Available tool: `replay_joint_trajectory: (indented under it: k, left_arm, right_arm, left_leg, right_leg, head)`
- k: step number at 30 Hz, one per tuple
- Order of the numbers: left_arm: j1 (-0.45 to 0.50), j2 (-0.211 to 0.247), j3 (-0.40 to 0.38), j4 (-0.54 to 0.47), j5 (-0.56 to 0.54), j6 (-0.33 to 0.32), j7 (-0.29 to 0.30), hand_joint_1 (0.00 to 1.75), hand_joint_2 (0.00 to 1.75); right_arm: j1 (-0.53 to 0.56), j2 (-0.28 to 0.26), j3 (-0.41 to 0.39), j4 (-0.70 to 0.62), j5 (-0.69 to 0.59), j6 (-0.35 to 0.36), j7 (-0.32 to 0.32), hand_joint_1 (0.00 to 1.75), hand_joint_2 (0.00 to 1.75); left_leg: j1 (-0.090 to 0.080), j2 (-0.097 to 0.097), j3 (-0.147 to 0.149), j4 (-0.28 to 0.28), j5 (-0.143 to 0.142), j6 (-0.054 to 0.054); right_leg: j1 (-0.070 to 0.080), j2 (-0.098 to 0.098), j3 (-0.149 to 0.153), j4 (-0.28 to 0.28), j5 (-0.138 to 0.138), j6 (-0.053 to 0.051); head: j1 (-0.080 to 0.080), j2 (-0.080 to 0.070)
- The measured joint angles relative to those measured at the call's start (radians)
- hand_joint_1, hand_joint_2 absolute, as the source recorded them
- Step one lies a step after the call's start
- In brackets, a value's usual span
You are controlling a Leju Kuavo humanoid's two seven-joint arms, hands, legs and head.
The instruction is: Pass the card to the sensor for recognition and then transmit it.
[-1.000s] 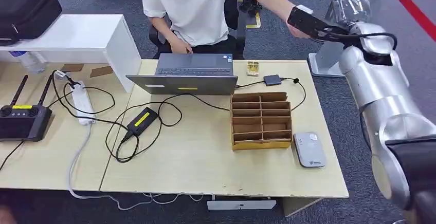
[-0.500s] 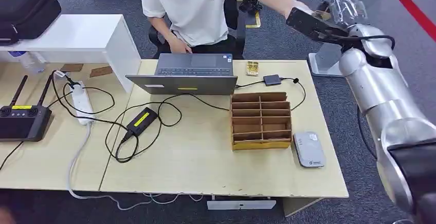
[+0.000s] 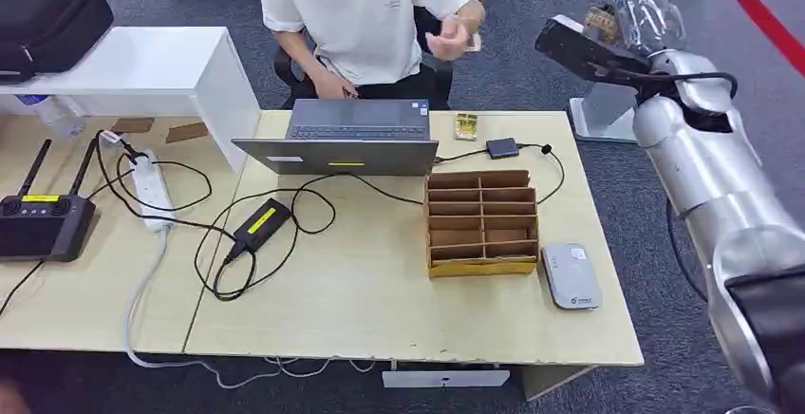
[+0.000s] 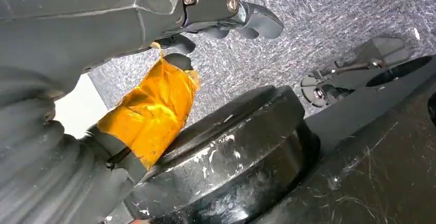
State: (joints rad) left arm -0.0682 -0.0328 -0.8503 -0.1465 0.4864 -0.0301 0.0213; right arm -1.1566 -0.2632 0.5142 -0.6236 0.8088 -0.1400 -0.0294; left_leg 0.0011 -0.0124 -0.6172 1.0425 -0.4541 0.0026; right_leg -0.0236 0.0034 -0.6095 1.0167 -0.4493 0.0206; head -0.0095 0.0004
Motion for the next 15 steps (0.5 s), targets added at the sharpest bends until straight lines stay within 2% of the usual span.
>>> replay_joint_trajectory:
  k: [7,15]
  left_arm:
    - [-0.001,-0.002,0.0,0.0,0.003,0.013,0.011,0.0,1.75]
    - [-0.001,-0.005,0.0,0.0,0.02,0.022,0.023,0.0,1.75]
  right_arm:
    - [0.108,-0.063,0.001,-0.108,-0.08,-0.047,-0.024,1.75,1.75]
    - [0.346,-0.149,-0.057,-0.294,-0.182,-0.071,-0.077,1.75,1.75]
  left_leg:
    - [0.0,-0.001,0.0,0.0,0.0,0.0]
    - [0.0,-0.003,-0.001,0.0,-0.001,0.001]
  right_leg:
    - [0.0,-0.001,0.0,-0.001,0.0,0.0]
    - [0.0,-0.003,0.001,-0.001,-0.001,0.001]
  head:
    - [0.0,0.0]
    - [0.0,0.0]
